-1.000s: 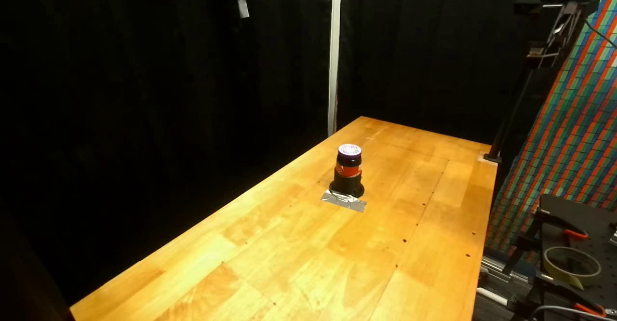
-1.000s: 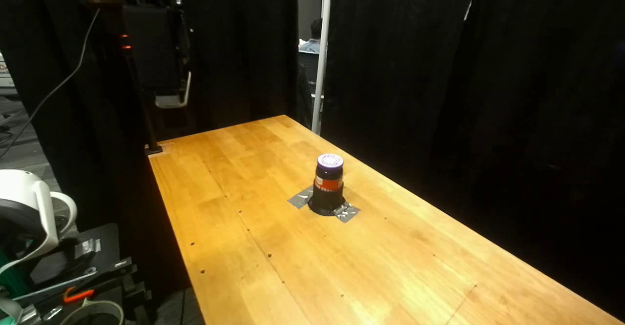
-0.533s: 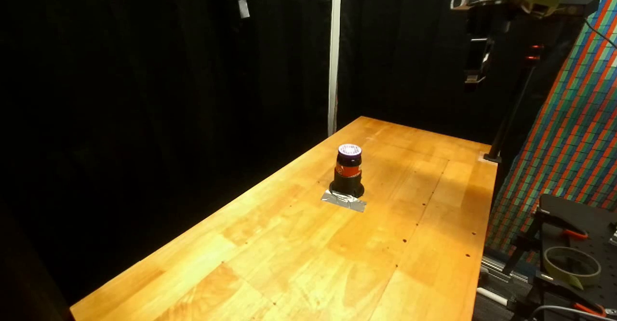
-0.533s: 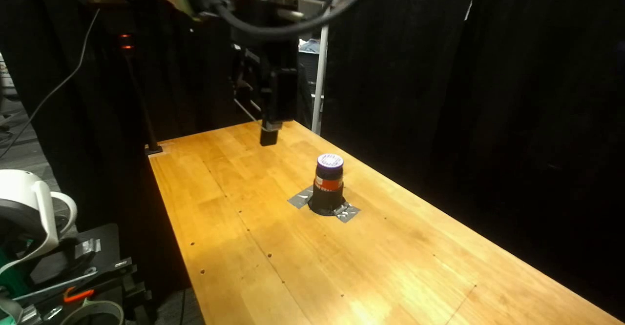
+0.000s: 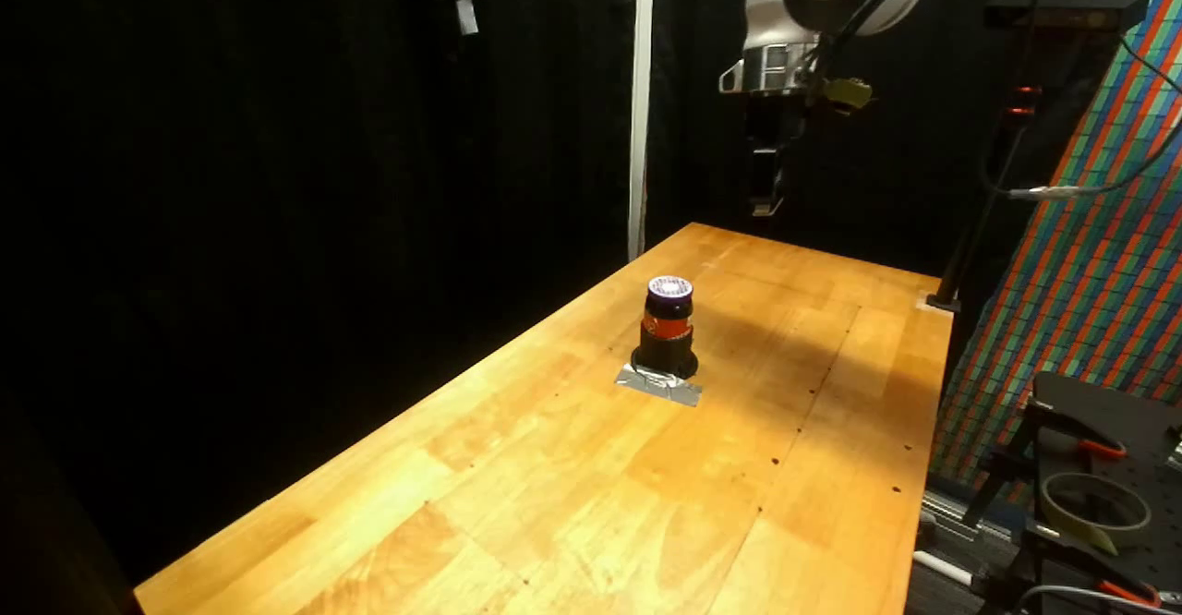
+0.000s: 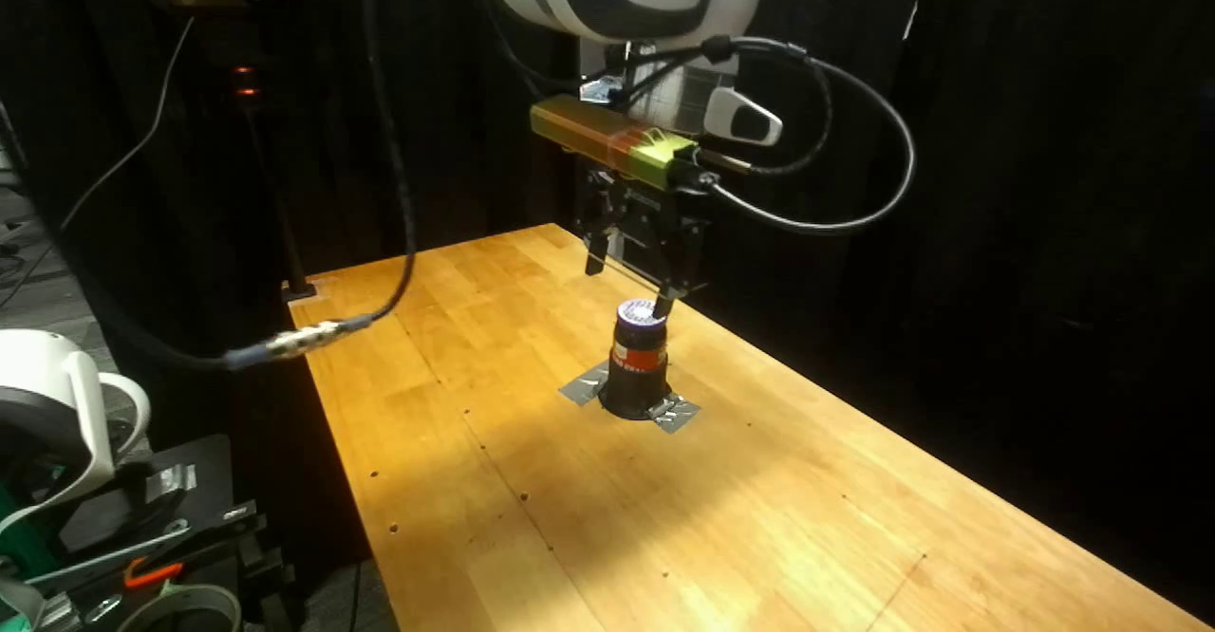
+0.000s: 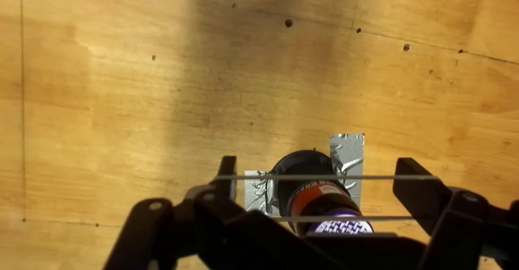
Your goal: Put the elastic around the bottle
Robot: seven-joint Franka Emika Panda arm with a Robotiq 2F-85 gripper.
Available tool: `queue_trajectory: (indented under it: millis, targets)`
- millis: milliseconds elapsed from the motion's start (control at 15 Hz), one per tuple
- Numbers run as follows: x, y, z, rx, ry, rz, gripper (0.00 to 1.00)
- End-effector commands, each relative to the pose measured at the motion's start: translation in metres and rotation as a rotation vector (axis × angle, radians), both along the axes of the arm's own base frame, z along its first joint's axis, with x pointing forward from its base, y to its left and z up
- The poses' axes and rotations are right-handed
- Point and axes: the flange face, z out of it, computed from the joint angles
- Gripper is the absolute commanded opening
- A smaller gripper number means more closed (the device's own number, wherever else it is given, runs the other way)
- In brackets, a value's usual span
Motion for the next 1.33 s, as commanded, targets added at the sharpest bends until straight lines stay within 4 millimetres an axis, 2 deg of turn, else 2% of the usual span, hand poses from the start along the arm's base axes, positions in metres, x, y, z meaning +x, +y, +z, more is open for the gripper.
queue_trajectory:
  millis: [0, 267, 533, 800, 1267]
  targets:
    - [0.064, 0.019, -0.032, 0.056, -0.005, 0.053, 1.00]
    - [0.105, 0.039, -0.061, 0.073, -0.017, 0.072, 1.00]
    - [0.129, 0.057, -0.079, 0.094, -0.036, 0.085, 1.00]
    - [0.140, 0.067, -0.092, 0.111, -0.030, 0.103, 1.00]
    - [0.140, 0.075, -0.117, 0.095, 0.097, 0.130, 1.00]
